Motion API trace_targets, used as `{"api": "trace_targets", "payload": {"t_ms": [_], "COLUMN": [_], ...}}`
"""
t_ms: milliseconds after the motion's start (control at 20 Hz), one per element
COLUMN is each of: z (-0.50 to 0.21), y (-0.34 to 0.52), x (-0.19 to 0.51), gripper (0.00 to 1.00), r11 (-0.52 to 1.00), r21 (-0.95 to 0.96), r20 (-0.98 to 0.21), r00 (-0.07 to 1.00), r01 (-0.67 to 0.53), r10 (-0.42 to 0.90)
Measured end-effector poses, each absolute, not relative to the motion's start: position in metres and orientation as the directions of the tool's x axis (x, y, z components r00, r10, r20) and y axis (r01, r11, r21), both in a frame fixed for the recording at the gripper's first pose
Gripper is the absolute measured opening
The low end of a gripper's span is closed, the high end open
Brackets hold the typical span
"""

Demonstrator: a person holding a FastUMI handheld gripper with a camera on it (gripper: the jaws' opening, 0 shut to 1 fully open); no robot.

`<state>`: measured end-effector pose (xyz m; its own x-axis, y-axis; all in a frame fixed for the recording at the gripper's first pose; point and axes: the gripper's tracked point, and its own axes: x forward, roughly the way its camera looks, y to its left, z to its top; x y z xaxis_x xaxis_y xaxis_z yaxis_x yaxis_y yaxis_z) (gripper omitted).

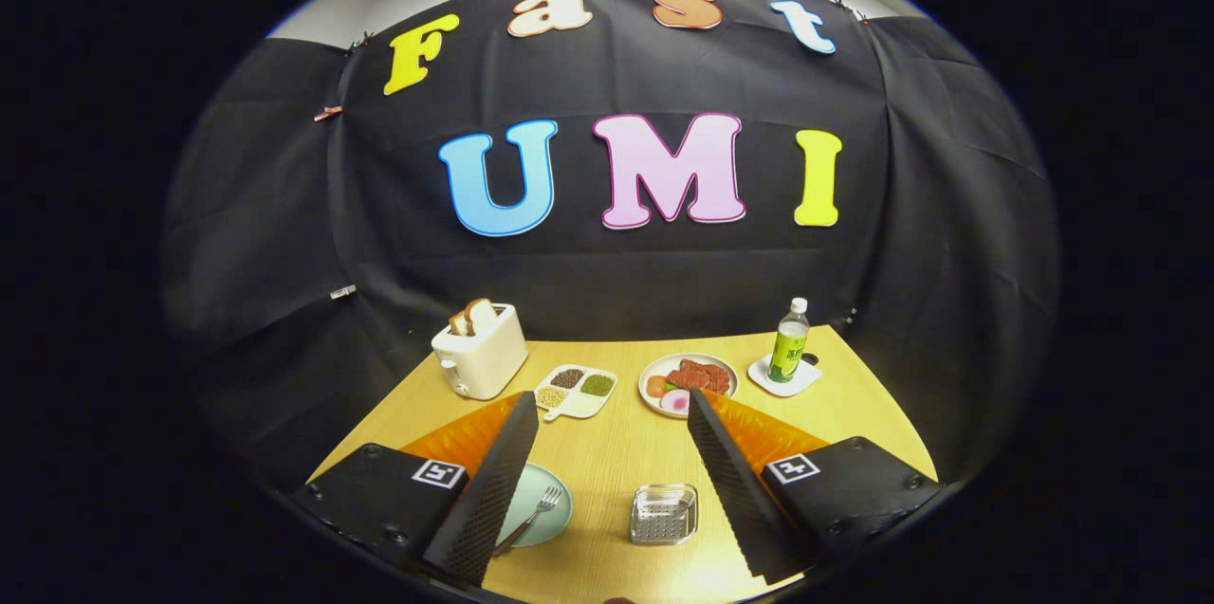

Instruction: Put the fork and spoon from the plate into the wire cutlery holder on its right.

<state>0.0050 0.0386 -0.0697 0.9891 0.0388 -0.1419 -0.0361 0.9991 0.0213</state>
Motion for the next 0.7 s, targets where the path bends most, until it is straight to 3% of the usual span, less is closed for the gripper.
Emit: {"api": "trace_targets", "payload": {"t_ms": [350,700], "z": [-0.13,-0.216], "y": [0.069,0.11], "x": [0.018,0.022], "gripper": [0.99,0.99], "r11": [0.996,0.991], "r21": [0.049,0.034], "r20": [-0.311,-0.538], "r00": [0.946,0.834], "r01": [-0.076,-0.126], "r10": [0.088,0.124]}}
